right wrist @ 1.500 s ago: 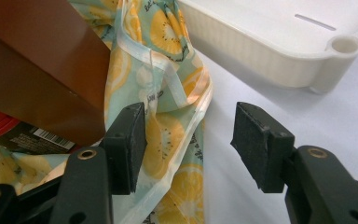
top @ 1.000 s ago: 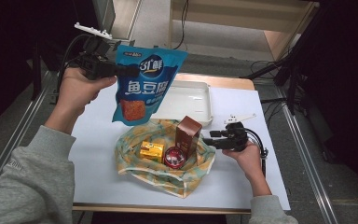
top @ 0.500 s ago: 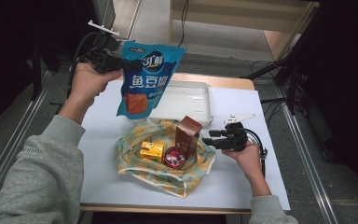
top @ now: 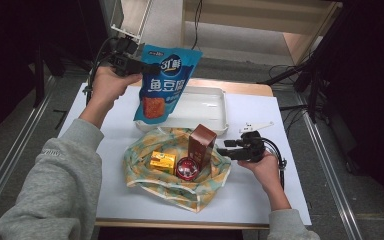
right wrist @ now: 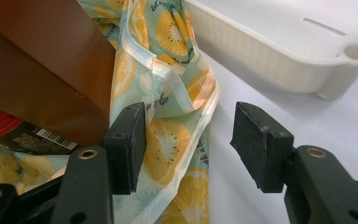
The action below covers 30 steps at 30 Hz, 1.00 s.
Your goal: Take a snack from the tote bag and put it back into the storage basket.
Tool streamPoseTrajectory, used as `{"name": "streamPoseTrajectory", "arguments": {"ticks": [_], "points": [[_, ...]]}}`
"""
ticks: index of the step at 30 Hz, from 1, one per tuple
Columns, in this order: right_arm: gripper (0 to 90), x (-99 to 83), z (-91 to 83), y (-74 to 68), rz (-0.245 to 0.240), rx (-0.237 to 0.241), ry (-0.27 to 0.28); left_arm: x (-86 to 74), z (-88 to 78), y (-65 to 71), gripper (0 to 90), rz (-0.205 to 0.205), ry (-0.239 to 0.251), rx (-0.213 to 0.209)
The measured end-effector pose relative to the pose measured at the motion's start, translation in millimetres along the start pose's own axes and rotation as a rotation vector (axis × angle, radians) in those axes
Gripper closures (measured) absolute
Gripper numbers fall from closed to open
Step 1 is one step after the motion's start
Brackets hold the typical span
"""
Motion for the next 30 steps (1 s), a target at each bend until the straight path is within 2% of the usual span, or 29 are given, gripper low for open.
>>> {"name": "streamPoseTrajectory", "arguments": {"ticks": [6, 11, 13, 16, 24, 30], "points": [[46.7, 0.6, -1.1, -1.2, -0.013, 0.001, 0.008, -2.8, 12.7, -12.4, 90.0, -0.026, 0.009, -0.003], [46.9, 0.8, -1.1, -1.5, -0.017, 0.0, 0.01, -4.0, 21.5, -14.3, 90.0, -0.018, 0.0, 0.017], [46.9, 0.5, -0.6, -1.0, -0.009, 0.001, 0.005, -5.6, 23.9, -15.3, 90.0, -0.021, -0.006, 0.007], [47.6, 0.2, -0.7, -1.3, -0.013, 0.001, 0.003, -7.2, 21.9, -18.8, 90.0, -0.032, 0.005, 0.018], [48.0, 0.2, -0.5, -1.9, -0.018, 0.002, 0.004, -14.9, 18.4, -18.5, 90.0, -0.004, -0.008, 0.04], [48.2, -0.3, 0.6, -2.2, -0.015, 0.0, -0.004, -25.3, 17.7, -21.9, 90.0, -0.001, -0.032, 0.064]]}}
Point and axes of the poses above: each handheld gripper's, and its own axes: z roughly forward along the jaws, x roughly out of its top, y roughly to its right, the point moved 3 cm from there along z, roughly forward along the jaws, and after that the axes turned 10 degrees about z, right-handed, at the moved point
